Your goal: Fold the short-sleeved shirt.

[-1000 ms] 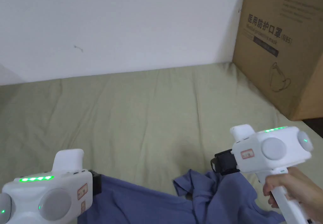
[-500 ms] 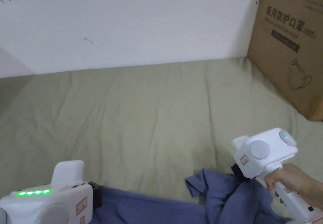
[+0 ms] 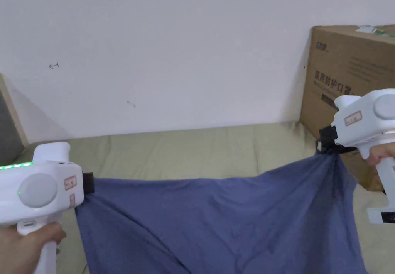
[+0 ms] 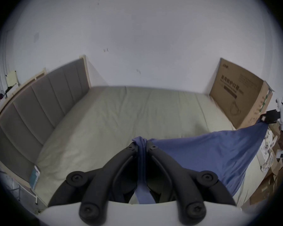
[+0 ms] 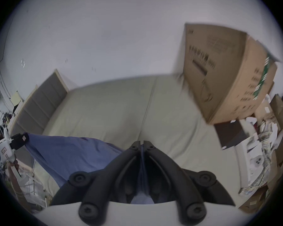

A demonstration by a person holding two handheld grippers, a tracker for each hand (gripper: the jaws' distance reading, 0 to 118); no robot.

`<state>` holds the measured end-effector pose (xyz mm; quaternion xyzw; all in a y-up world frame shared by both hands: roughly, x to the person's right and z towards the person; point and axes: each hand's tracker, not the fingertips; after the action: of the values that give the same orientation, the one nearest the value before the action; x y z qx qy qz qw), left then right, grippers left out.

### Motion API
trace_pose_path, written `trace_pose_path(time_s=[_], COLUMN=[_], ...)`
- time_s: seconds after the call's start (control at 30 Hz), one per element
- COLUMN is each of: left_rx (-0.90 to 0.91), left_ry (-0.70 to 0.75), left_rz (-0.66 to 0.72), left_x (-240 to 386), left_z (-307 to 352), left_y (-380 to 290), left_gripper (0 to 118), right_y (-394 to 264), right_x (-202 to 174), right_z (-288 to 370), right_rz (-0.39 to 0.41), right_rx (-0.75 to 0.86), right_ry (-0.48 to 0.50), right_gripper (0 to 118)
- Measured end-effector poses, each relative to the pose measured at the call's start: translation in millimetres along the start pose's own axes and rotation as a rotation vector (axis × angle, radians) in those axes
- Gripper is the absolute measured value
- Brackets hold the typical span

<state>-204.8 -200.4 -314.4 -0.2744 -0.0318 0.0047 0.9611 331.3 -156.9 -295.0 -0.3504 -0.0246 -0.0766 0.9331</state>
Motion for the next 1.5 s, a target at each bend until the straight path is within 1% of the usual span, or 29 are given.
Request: trace_pose_path(time_s=[0.03, 0.1, 0.2, 0.27, 0.3, 0.37, 0.47, 0.53, 0.67, 0.8, 0.83, 0.87, 0.93, 1.03, 1.07, 1.1, 1.13, 1.17, 1.2, 1.23, 1.27, 1.33, 1.37, 1.43, 1.5], left_rx=[0.028, 0.070, 0.134, 0.182, 0.207, 0.230, 0.257, 0.274, 0.297, 0.302, 0.315, 0.323, 0.353, 0.388, 0.393, 0.447, 0.430, 0.434, 0.447, 0.425, 0.438, 0.403, 0.402, 0.318, 0.242], left_ry=[0.023, 0.073, 0.100, 0.128, 0.145, 0.162, 0.172, 0.207, 0.226, 0.248, 0.245, 0.250, 0.261, 0.264, 0.285, 0.291, 0.309, 0.307, 0.304, 0.323, 0.320, 0.326, 0.321, 0.330, 0.321], left_rz=[0.011, -0.004, 0.031, 0.021, 0.012, -0.001, 0.011, -0.002, 0.018, 0.019, 0.026, 0.024, 0.011, 0.005, -0.006, 0.002, -0.035, -0.040, -0.033, -0.068, -0.059, -0.082, -0.070, -0.058, -0.051], left_x=[-2, -9, -21, -26, -28, -29, -30, -26, -22, -18, -17, -15, -13, -10, -7, -5, -3, -2, 0, 2, 3, 4, 3, 3, 3], left_z=[11, 22, 38, 43, 46, 47, 42, 32, 3, -26, -32, -39, -49, -54, -54, -55, -59, -61, -65, -70, -75, -95, -107, -135, -174], left_y=[14, 42, 84, 110, 126, 147, 175, 194, 230, 264, 271, 279, 295, 314, 319, 321, 325, 323, 320, 316, 309, 294, 286, 264, 231], left_gripper=[7, 7, 7, 7, 7, 7, 7, 7, 7, 7, 7, 7, 7, 7, 7, 7, 7, 7, 7, 7, 7, 7, 7, 7, 7], right_y=[13, 37, 69, 90, 102, 122, 151, 174, 218, 259, 266, 256, 269, 283, 286, 285, 287, 285, 281, 278, 274, 263, 256, 242, 222], right_x=[2, 4, 5, 5, 7, 8, 0, -8, -20, -23, -25, -31, -36, -39, -40, -43, -44, -44, -44, -41, -40, -37, -36, -32, -30], right_z=[16, 43, 71, 83, 86, 89, 87, 83, 69, 68, 69, 84, 89, 92, 92, 90, 85, 79, 72, 64, 55, 30, 17, -19, -57], right_rz=[-0.022, -0.054, -0.075, -0.102, -0.137, -0.175, -0.178, -0.176, -0.200, -0.275, -0.283, -0.269, -0.245, -0.273, -0.255, -0.221, -0.193, -0.188, -0.191, -0.194, -0.199, -0.196, -0.193, -0.205, -0.200], right_rx=[0.027, 0.081, 0.141, 0.171, 0.182, 0.209, 0.228, 0.240, 0.278, 0.340, 0.366, 0.375, 0.389, 0.437, 0.436, 0.446, 0.434, 0.423, 0.426, 0.417, 0.411, 0.357, 0.335, 0.275, 0.210], right_ry=[-0.012, -0.008, -0.022, 0.005, 0.036, 0.069, 0.068, 0.074, 0.050, 0.070, 0.073, 0.054, 0.032, 0.036, 0.038, 0.026, -0.003, -0.015, -0.014, -0.011, -0.012, -0.025, -0.032, -0.035, -0.052], right_gripper=[1, 1, 1, 1, 1, 1, 1, 1, 1, 1, 1, 1, 1, 1, 1, 1, 1, 1, 1, 1, 1, 1, 1, 1, 1])
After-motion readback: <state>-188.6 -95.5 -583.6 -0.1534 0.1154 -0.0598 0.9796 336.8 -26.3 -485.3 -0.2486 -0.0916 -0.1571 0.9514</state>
